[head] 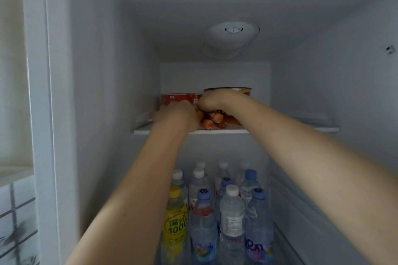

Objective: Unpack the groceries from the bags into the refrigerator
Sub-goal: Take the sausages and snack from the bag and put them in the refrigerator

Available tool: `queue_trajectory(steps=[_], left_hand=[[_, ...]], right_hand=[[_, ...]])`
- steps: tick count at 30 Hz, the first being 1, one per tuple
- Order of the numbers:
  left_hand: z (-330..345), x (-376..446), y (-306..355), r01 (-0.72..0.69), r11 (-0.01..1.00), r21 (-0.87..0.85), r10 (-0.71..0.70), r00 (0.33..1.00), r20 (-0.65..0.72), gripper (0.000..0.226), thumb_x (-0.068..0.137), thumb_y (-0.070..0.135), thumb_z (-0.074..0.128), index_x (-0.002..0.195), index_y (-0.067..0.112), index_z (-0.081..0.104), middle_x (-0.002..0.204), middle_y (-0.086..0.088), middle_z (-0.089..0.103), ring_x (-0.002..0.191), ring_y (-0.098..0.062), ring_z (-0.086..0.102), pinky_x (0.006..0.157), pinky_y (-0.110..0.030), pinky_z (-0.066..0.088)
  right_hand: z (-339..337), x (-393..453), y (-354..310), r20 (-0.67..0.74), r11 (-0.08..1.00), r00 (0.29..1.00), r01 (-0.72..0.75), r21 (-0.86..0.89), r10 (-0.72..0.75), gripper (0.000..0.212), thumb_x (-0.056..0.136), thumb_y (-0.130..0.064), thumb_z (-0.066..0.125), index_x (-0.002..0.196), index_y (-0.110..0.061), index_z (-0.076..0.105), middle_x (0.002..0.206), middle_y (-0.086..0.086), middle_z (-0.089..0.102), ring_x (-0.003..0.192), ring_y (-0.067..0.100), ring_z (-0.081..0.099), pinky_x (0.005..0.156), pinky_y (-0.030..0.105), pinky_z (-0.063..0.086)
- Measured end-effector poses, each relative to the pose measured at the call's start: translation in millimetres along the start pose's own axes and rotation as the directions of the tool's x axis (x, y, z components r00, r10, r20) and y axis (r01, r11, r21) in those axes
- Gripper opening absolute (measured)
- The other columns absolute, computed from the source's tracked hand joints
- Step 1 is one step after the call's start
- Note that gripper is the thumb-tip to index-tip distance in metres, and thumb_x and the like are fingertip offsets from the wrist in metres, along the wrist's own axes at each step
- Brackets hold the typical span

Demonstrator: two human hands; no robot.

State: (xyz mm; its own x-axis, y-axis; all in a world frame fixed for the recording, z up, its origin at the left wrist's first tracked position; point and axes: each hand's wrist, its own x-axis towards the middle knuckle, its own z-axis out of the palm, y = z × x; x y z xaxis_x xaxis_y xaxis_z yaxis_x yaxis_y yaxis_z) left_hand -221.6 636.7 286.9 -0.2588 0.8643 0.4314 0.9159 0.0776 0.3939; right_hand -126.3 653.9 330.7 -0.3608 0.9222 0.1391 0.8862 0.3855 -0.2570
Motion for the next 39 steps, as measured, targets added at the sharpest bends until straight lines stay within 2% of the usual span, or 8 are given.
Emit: queue_trajectory(steps=[4,7,12,15,18,22,30,39], left_hand=[[3,13,-9,0.027,1.0,0.008,-0.027,0.999,0.022,0.053,0.089,0.051,0.047,0.118,0.01,0.063,0.123,-0.017,0.062,0.11,-0.035,0.059,0.097,-0.042,0.048],[5,18,-13,0.027,0.999,0.024,-0.027,1.0,0.004,0.052,0.079,0.053,0.054,0.115,0.016,0.066,0.119,-0.013,0.065,0.106,-0.034,0.061,0.095,-0.046,0.049],[5,3,-14,-0.076,0.996,-0.04,0.068,0.983,-0.17,0.047,0.085,0.055,0.049,0.104,0.016,0.068,0.108,-0.011,0.068,0.101,-0.033,0.062,0.089,-0.044,0.052],[4,-11,-9,-0.16,0.984,-0.077,0.155,0.986,-0.058,0.07,0.075,0.079,0.034,0.088,0.02,0.07,0.093,-0.006,0.07,0.09,-0.028,0.064,0.087,-0.042,0.053],[9,-13,-7,-0.209,0.978,-0.023,0.21,0.978,0.01,0.097,0.057,0.094,0.009,0.093,0.028,0.07,0.095,-0.002,0.069,0.091,-0.026,0.063,0.089,-0.043,0.05],[9,-14,-9,-0.163,0.985,0.052,0.163,0.987,-0.006,0.084,0.066,0.077,0.01,0.096,0.023,0.067,0.102,-0.008,0.067,0.095,-0.031,0.061,0.091,-0.043,0.049],[9,-32,-10,-0.157,0.983,-0.099,0.123,0.949,-0.291,0.032,0.092,0.038,0.048,0.1,0.016,0.07,0.102,-0.008,0.069,0.093,-0.03,0.063,0.082,-0.042,0.054],[6,-69,-9,-0.228,0.965,-0.131,0.164,0.912,-0.377,0.025,0.091,0.026,0.053,0.105,0.015,0.07,0.106,-0.01,0.069,0.096,-0.03,0.063,0.081,-0.043,0.054]], right_hand=[[1,-1,11,-0.017,0.999,1.0,-0.003,-0.047,0.002,0.035,0.094,-0.021,0.05,0.063,-0.014,0.065,0.056,0.01,0.059,0.048,0.024,0.051,0.051,0.028,0.047],[0,-3,25,-0.12,0.999,0.993,0.009,-0.045,-0.014,0.026,0.089,-0.029,0.059,0.094,-0.006,0.07,0.085,0.014,0.069,0.07,0.024,0.061,0.067,0.031,0.052],[6,-8,35,-0.111,0.998,0.992,0.063,0.005,-0.062,0.044,0.1,-0.04,0.037,0.095,-0.009,0.067,0.096,0.013,0.067,0.082,0.024,0.062,0.073,0.032,0.049],[4,-10,34,-0.095,0.995,0.994,0.059,0.079,-0.051,0.037,0.098,-0.028,0.039,0.113,-0.007,0.066,0.115,0.017,0.067,0.099,0.029,0.065,0.093,0.043,0.051],[0,-14,36,-0.057,0.996,0.998,0.044,0.076,-0.039,0.036,0.096,-0.019,0.036,0.107,-0.005,0.067,0.099,0.018,0.069,0.087,0.033,0.067,0.082,0.037,0.056],[1,-19,31,-0.085,1.0,0.996,0.021,0.014,-0.02,0.031,0.097,-0.012,0.037,0.072,-0.01,0.055,0.063,0.007,0.051,0.048,0.016,0.044,0.045,0.024,0.038],[-4,-13,24,-0.118,0.999,0.992,0.046,0.01,-0.044,0.03,0.098,-0.012,0.042,0.121,0.001,0.055,0.086,0.01,0.057,0.082,0.024,0.055,0.072,0.035,0.048],[-5,-33,53,-0.315,0.958,0.948,0.046,0.282,0.047,0.024,0.09,-0.012,0.048,0.107,0.0,0.06,0.097,0.014,0.064,0.089,0.028,0.061,0.063,0.029,0.046]])
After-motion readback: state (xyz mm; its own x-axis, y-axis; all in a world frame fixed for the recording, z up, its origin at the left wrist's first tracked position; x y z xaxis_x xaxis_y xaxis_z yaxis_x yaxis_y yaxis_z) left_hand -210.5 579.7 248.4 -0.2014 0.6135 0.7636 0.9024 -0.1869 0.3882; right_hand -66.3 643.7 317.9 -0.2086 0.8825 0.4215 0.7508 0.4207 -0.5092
